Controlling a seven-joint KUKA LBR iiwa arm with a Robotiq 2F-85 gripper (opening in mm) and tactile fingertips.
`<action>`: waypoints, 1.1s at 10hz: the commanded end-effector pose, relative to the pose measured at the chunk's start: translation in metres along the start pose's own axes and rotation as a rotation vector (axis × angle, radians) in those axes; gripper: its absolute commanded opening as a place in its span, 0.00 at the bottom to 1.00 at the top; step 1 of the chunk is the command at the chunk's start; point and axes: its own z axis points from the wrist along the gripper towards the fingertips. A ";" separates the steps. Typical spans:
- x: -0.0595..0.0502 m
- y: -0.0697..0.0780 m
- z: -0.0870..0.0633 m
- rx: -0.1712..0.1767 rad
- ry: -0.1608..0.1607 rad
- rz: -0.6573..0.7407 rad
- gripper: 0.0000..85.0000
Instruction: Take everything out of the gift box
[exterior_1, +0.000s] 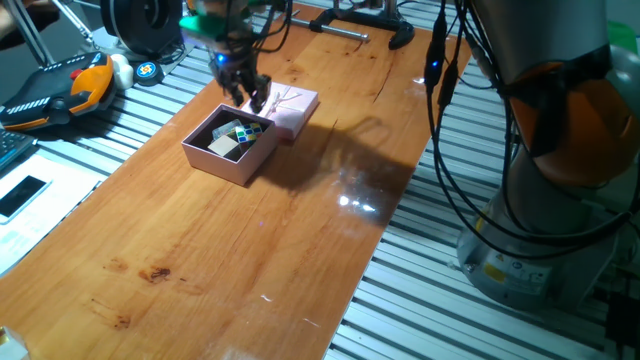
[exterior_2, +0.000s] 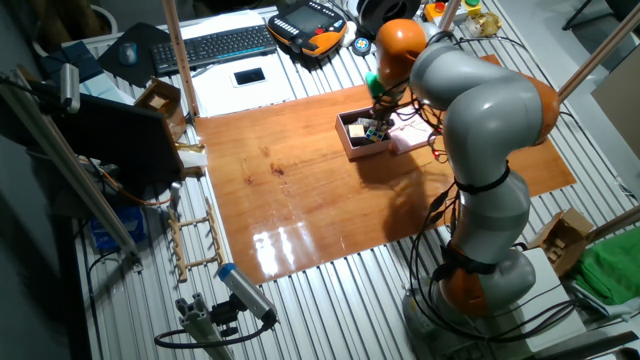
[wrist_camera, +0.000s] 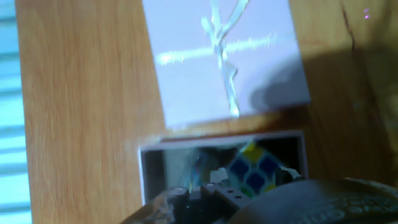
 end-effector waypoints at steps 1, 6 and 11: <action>0.005 0.001 0.002 0.001 0.007 -0.001 0.53; 0.012 0.003 0.011 -0.008 0.047 -0.004 0.53; 0.006 0.003 0.011 0.000 0.049 0.005 0.53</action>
